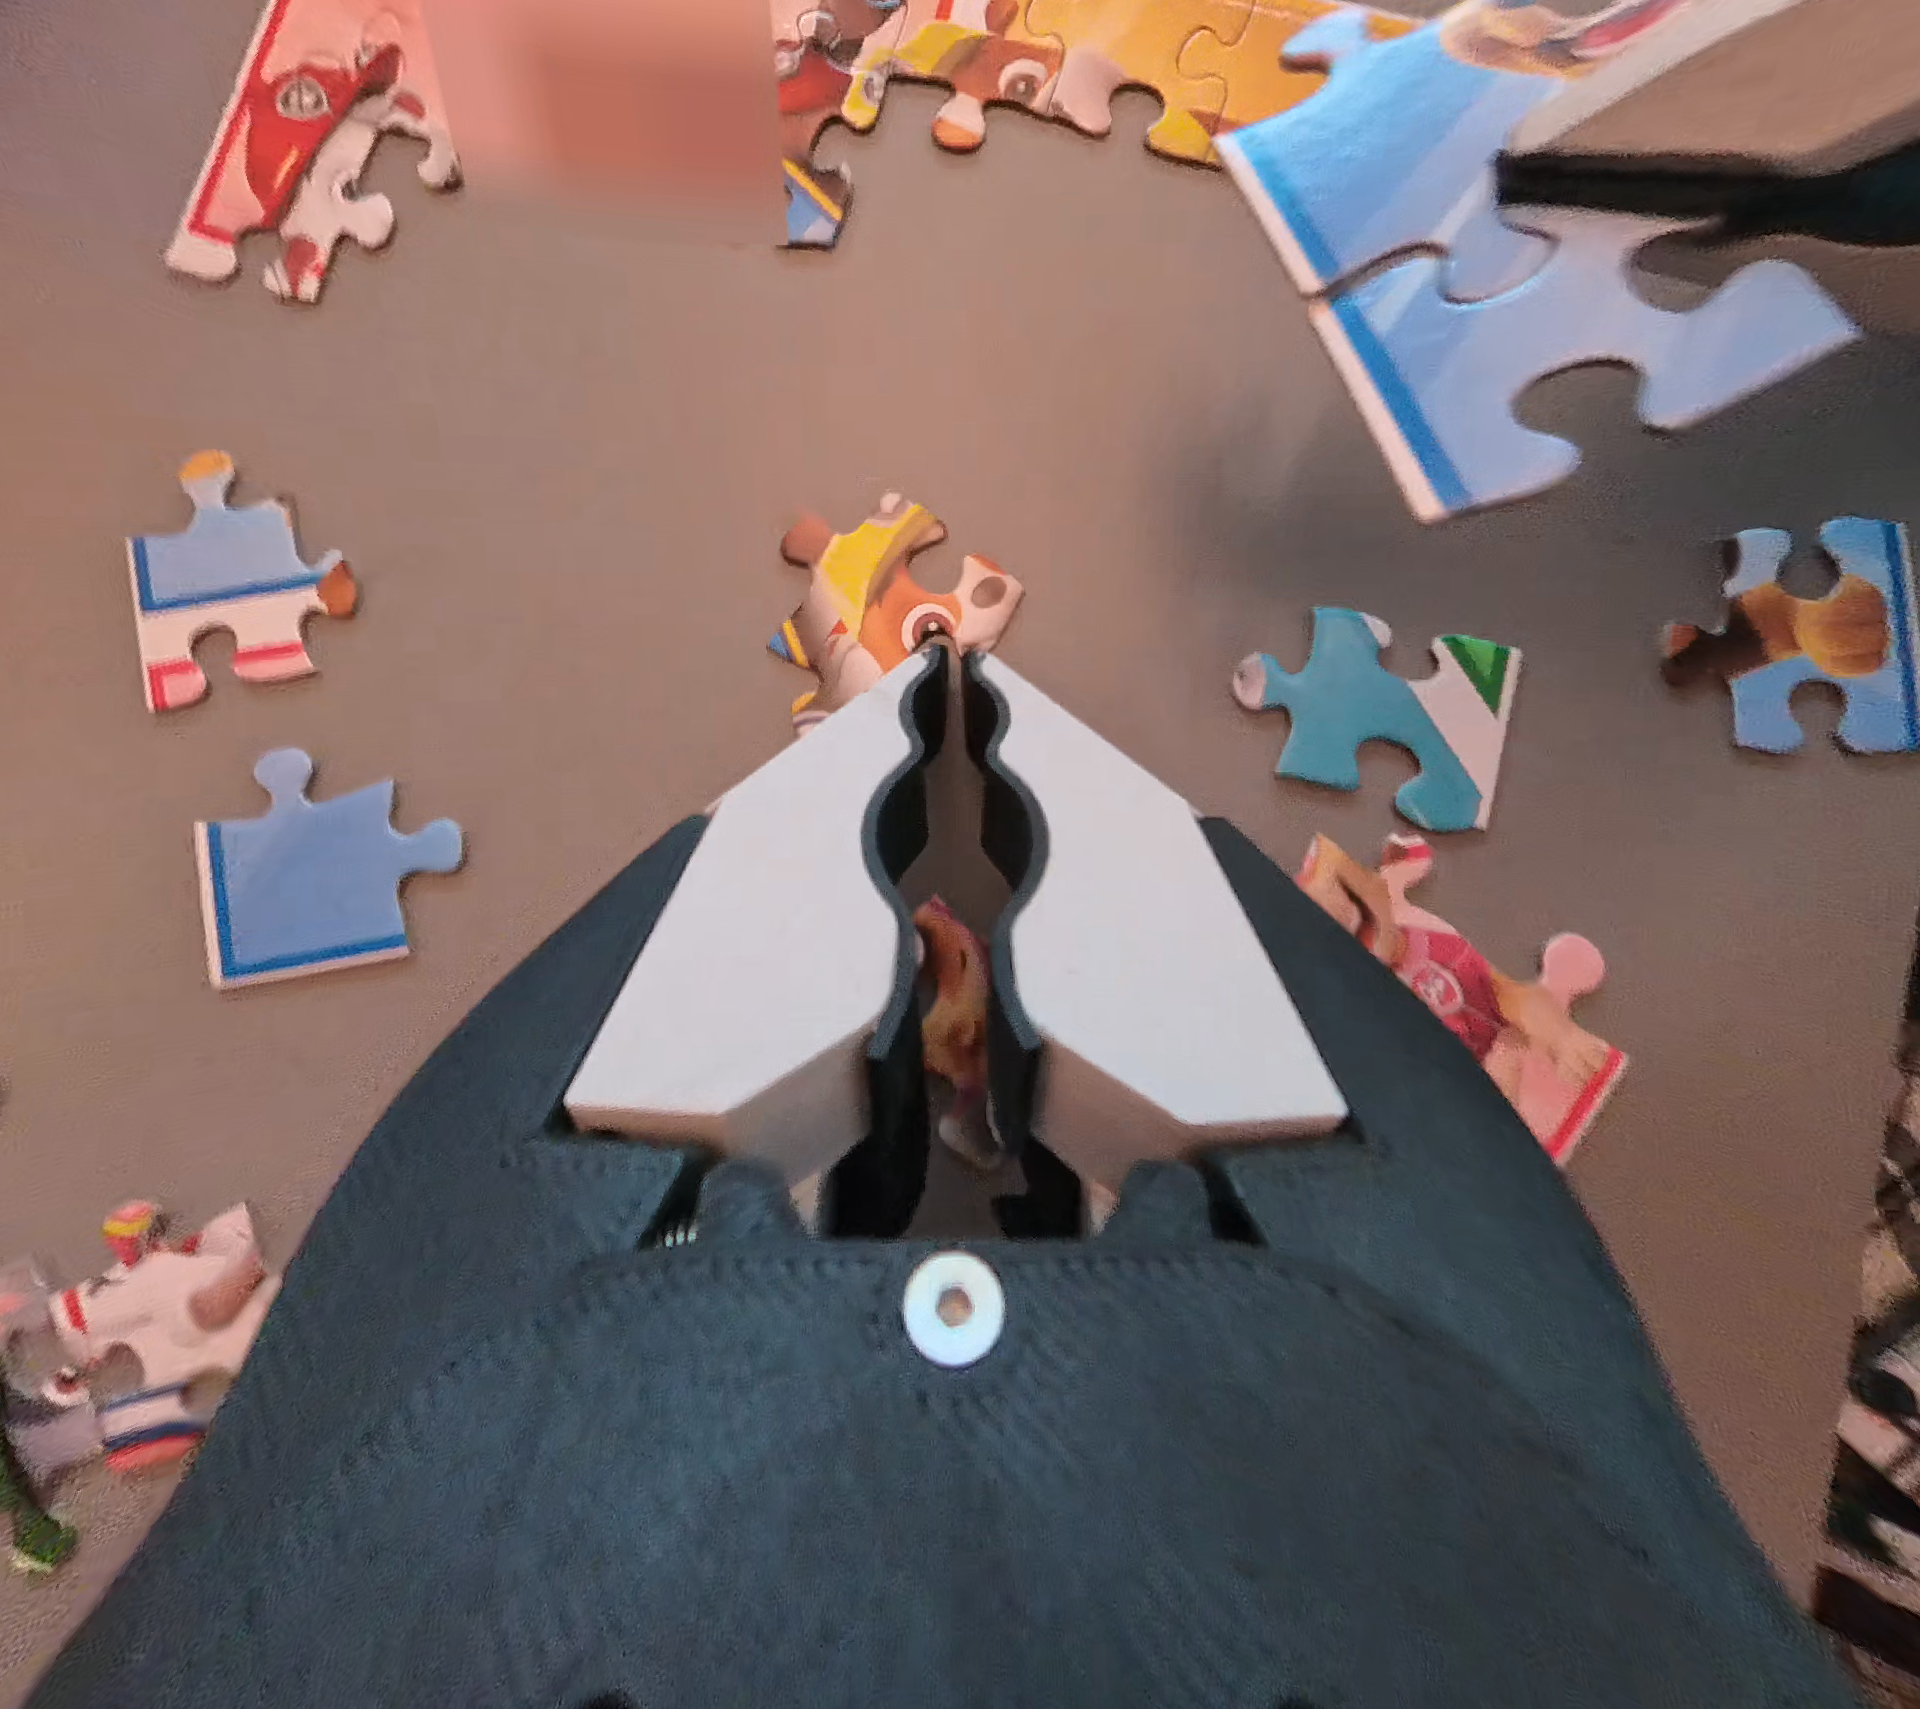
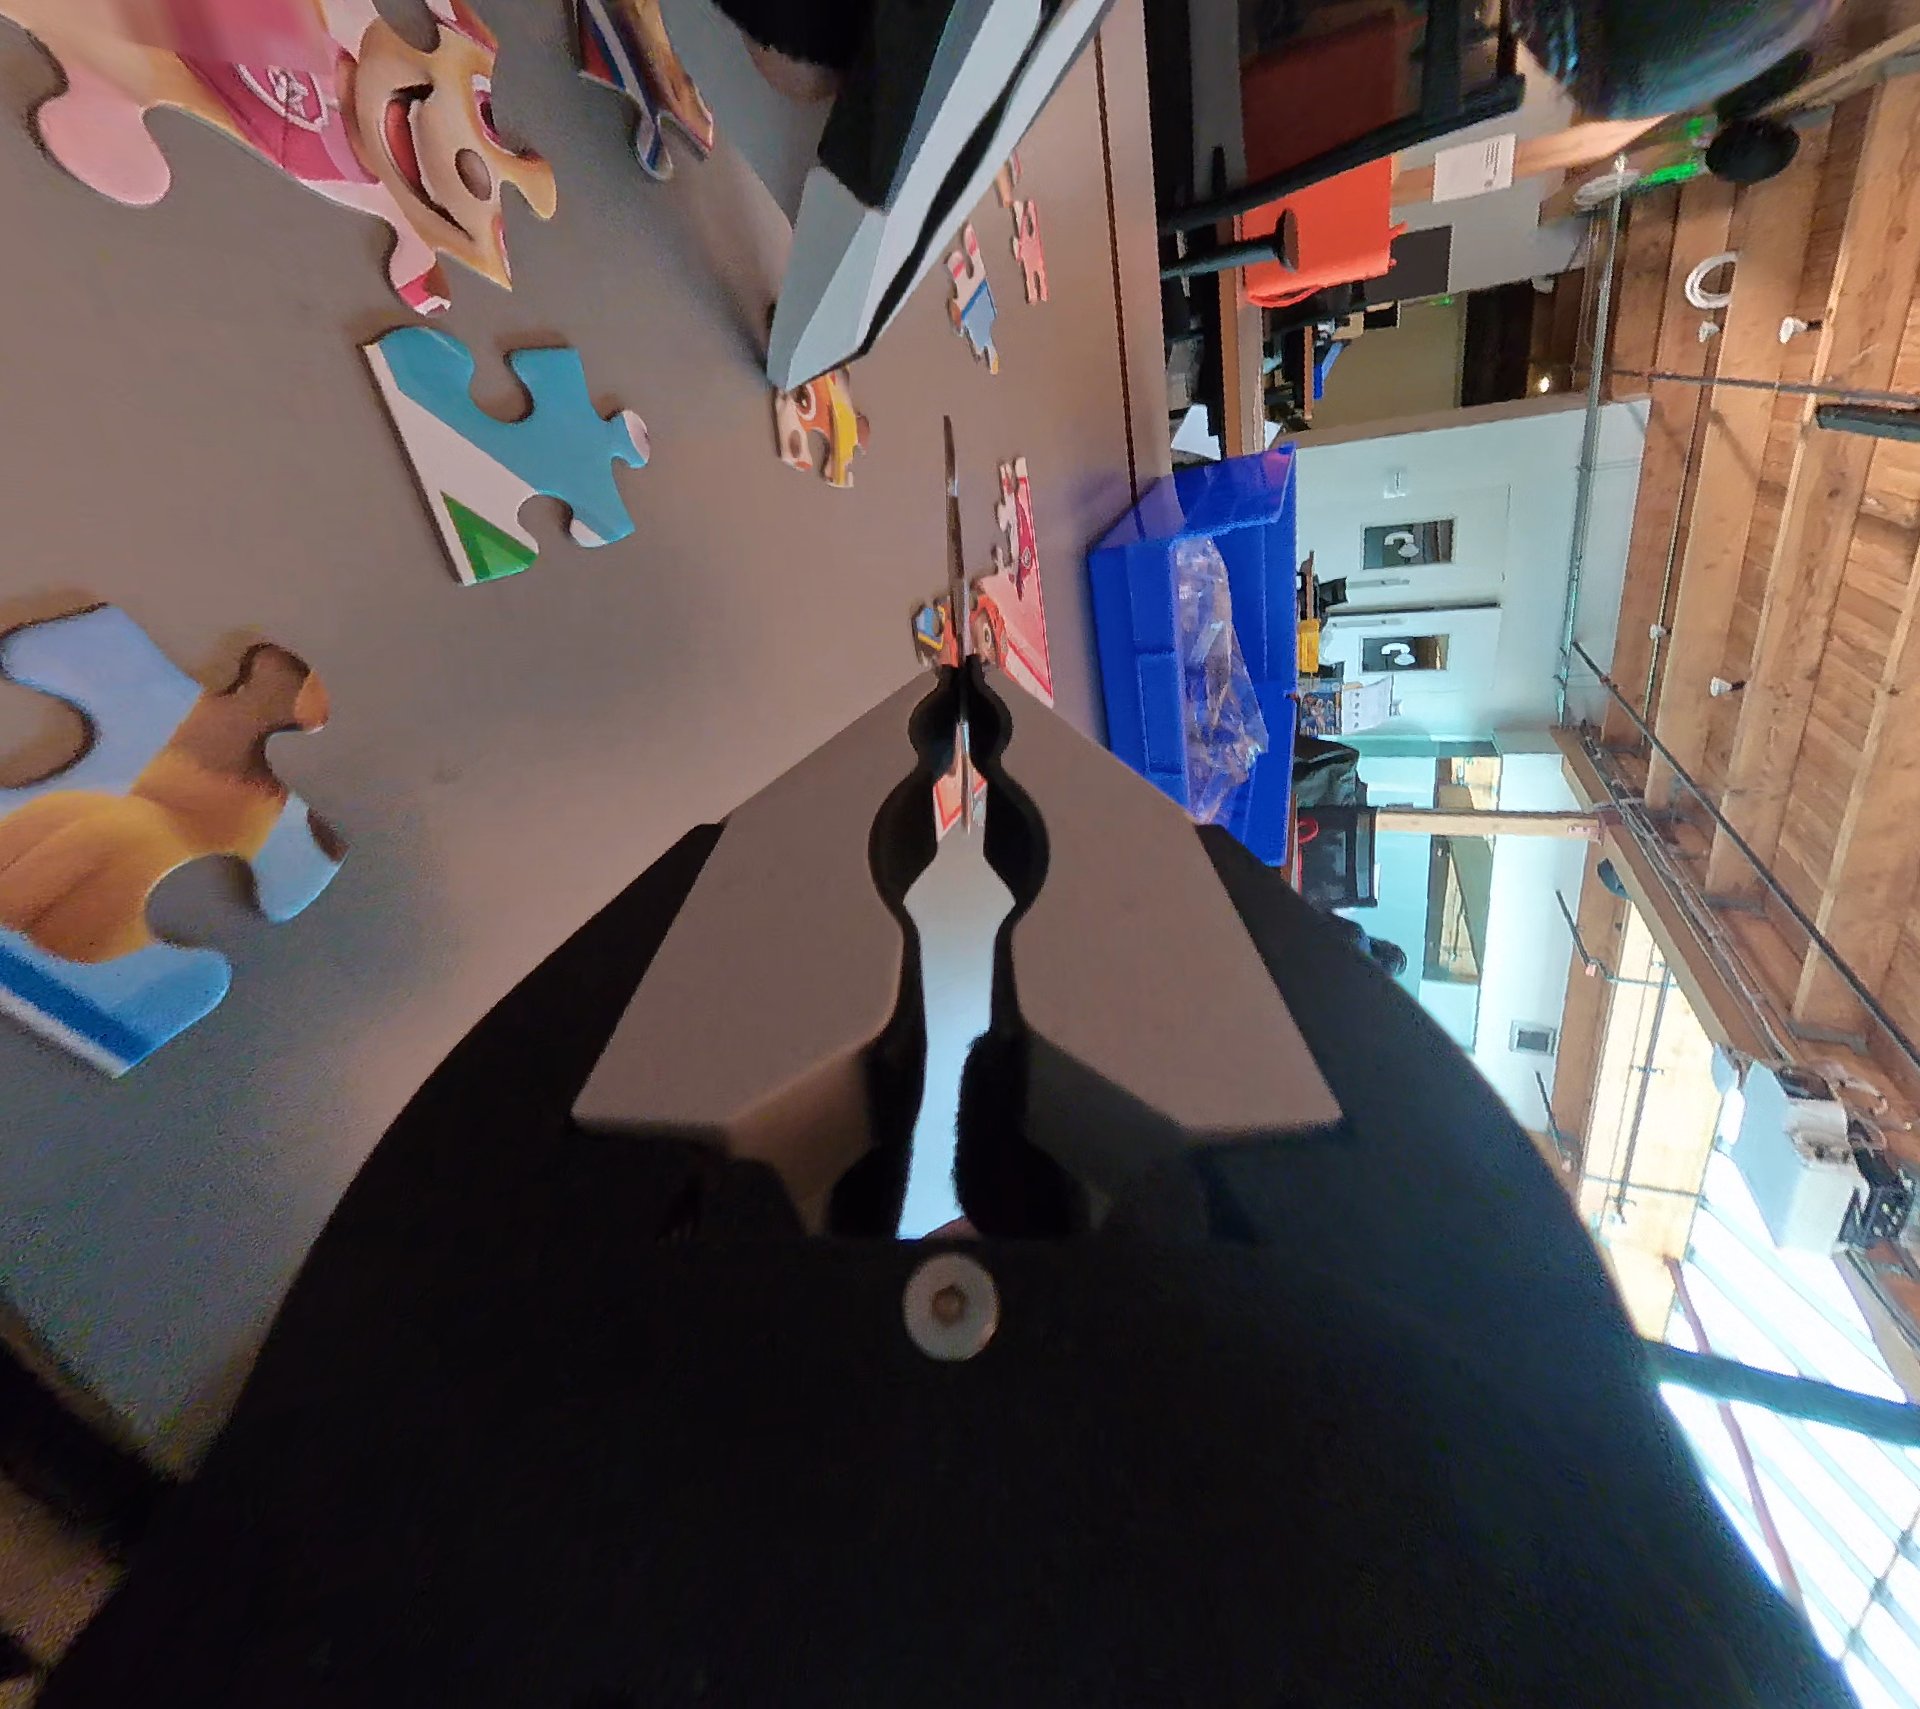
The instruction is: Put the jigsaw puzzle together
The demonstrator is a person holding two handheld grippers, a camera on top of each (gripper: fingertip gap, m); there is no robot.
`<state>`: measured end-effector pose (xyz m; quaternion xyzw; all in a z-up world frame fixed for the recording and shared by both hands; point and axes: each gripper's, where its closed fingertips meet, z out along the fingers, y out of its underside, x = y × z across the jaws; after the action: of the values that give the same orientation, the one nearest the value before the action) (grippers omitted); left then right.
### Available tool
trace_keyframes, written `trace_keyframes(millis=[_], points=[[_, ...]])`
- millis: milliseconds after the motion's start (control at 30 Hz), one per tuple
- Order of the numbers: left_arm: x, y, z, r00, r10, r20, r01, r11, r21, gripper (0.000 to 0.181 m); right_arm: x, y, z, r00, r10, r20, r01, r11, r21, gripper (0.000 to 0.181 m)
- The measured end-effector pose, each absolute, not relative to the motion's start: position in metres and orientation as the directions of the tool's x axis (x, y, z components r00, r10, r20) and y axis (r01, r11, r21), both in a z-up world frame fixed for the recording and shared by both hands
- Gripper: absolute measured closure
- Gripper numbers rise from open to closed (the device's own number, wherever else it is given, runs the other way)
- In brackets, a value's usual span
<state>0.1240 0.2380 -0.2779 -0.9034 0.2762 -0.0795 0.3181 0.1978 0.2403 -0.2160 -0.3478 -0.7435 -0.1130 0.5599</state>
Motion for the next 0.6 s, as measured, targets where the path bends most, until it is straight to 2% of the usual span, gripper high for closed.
trace_keyframes(millis=[367,467,600], points=[[0.086,0.189,-0.278,0.874,-0.484,0.048,-0.363,-0.714,-0.599,0.181,0.152,0.251,-0.239,-0.307,0.287,0.907,0.545,0.835,-0.080,0.181],[0.079,0.182,-0.277,0.870,-0.492,0.011,-0.396,-0.714,-0.577,0.180,0.144,0.257,-0.242,-0.323,0.282,0.903,0.535,0.842,-0.072,0.181],[0.101,0.206,-0.265,0.853,-0.521,-0.007,-0.396,-0.638,-0.660,0.167,0.144,0.269,-0.244,-0.327,0.293,0.899,0.547,0.834,-0.073,0.181]])
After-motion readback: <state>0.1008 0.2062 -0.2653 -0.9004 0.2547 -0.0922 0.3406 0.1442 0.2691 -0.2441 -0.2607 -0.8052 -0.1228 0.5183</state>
